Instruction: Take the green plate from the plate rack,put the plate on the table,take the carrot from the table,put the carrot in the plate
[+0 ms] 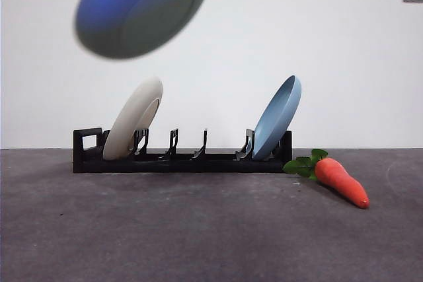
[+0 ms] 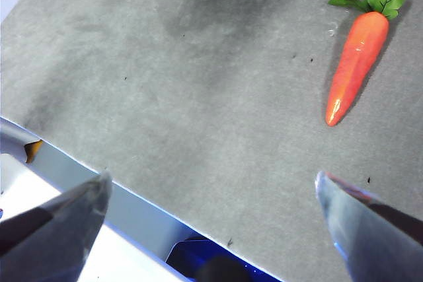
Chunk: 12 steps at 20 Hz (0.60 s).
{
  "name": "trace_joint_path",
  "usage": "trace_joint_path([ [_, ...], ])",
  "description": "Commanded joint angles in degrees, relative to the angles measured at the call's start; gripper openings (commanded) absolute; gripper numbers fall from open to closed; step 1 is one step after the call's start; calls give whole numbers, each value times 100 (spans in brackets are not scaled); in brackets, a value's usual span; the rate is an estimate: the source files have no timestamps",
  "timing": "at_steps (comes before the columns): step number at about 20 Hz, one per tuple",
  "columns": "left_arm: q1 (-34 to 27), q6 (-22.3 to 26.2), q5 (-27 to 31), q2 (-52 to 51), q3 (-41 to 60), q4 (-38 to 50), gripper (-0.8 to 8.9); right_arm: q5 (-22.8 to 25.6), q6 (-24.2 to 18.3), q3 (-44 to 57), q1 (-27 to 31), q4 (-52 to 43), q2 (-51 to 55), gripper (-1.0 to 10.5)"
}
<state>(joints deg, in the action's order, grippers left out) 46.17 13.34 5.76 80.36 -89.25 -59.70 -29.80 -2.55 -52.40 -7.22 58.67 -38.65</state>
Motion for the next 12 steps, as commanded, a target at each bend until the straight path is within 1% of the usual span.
trace_joint_path([
  [1, 389, 76, 229, 11, 428, 271, -6, 13, 13, -15, -7, -35, 2, 599],
  [3, 686, 66, 765, 13, 1102, 769, -6, 11, 13, -15, -7, -35, 2, 599],
  [6, 1034, 129, 990, 94, 2249, 1862, -6, 13, 13, -15, -7, -37, 2, 599],
  [9, 1235, 448, 1346, 374, 2990, 2632, -6, 13, 15, -15, -7, -35, 2, 599],
  [12, 1405, 949, 1576, 887, 3191, 3104, -6, 13, 13, -15, -7, -35, 2, 599],
])
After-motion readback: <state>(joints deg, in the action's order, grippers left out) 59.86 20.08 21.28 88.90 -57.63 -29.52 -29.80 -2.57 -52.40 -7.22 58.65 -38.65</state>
